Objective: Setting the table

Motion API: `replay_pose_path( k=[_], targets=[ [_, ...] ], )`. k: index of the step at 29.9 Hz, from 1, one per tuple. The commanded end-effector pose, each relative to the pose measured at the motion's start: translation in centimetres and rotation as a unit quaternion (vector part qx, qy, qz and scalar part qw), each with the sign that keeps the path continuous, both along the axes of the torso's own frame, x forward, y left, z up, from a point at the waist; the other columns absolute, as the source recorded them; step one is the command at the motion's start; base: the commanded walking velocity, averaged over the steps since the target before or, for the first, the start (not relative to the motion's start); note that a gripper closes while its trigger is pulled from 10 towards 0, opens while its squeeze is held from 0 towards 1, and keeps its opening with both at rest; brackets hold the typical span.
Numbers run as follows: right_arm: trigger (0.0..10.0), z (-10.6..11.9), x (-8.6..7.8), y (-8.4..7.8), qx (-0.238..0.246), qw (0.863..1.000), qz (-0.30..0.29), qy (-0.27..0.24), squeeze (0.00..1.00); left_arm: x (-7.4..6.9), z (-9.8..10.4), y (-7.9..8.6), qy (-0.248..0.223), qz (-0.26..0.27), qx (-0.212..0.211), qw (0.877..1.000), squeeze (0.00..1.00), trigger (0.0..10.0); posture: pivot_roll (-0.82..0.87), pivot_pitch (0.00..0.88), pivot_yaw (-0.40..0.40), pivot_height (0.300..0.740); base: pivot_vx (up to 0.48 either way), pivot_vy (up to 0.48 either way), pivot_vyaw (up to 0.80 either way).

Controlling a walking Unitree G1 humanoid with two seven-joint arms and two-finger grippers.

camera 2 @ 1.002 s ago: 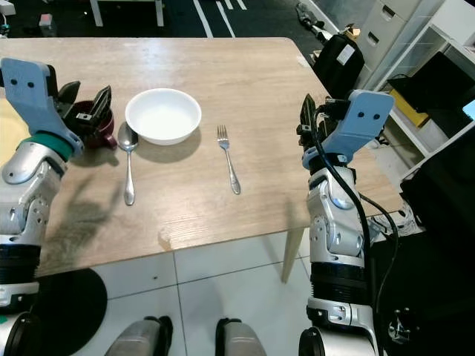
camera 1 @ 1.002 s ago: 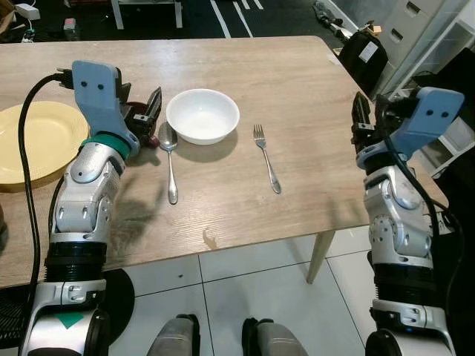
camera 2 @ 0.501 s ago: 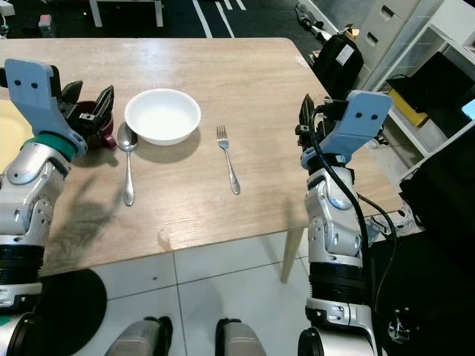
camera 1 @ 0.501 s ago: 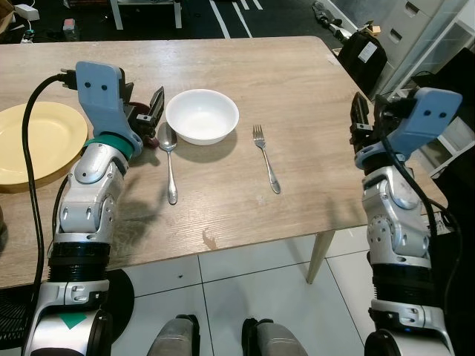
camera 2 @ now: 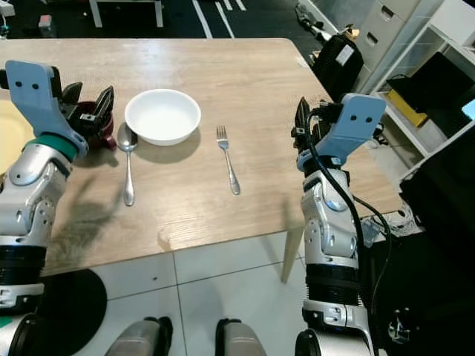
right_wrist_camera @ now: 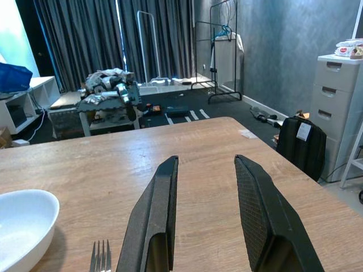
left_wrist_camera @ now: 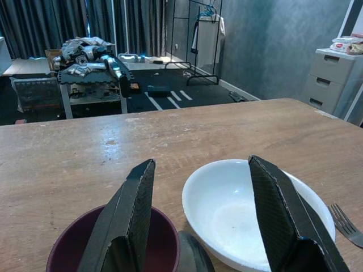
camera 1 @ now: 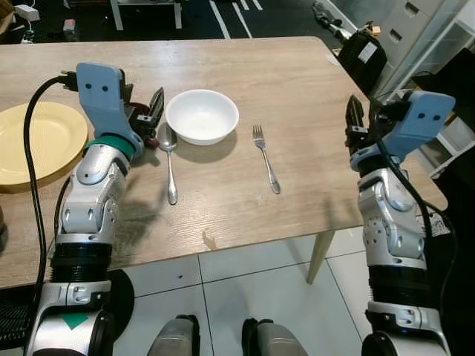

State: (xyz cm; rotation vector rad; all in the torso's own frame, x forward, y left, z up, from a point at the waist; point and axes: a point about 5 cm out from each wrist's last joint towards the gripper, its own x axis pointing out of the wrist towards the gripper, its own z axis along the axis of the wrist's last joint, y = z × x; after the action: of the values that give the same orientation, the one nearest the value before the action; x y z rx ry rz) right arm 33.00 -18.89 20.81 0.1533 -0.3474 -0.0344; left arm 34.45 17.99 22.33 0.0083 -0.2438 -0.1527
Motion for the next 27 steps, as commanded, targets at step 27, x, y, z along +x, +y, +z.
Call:
replay_pose_path(
  k=[27],
  targets=[
    [10.0, -0.57, 0.07, -0.19, -0.001, 1.000, -0.008, 0.009, 0.00, 0.05, -0.90, -0.36, 0.014, -0.002, 0.003, 1.000, 0.00, 10.0, 0.04, 0.000, -0.010, 0.740, -0.360, 0.000, 0.00]
  ],
)
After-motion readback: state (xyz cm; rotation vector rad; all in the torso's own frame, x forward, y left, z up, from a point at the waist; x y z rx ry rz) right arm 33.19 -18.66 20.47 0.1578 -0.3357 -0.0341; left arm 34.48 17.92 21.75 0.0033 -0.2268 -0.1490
